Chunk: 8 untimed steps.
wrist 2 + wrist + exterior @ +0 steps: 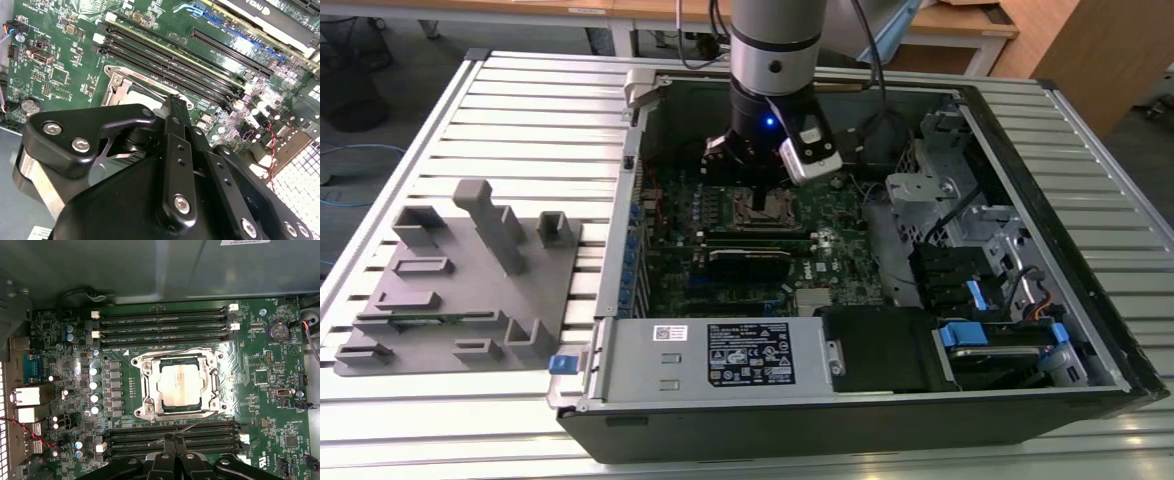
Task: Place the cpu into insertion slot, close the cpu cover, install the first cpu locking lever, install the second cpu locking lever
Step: 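Install the second cpu locking lever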
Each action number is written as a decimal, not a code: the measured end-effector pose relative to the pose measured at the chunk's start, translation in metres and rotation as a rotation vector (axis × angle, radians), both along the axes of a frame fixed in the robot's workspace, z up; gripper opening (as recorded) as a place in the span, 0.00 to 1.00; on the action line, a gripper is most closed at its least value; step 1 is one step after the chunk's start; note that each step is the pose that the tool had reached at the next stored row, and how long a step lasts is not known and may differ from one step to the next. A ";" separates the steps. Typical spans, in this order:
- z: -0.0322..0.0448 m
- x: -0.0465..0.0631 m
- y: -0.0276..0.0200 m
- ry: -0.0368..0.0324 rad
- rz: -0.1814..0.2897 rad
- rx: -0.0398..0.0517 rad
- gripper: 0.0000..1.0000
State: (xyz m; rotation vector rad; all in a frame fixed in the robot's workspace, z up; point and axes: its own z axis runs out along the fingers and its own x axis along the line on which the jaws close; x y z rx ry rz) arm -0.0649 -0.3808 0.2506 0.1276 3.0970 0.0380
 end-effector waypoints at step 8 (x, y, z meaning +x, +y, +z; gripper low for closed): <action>-0.0008 -0.002 0.0000 -0.0001 0.000 0.0000 0.11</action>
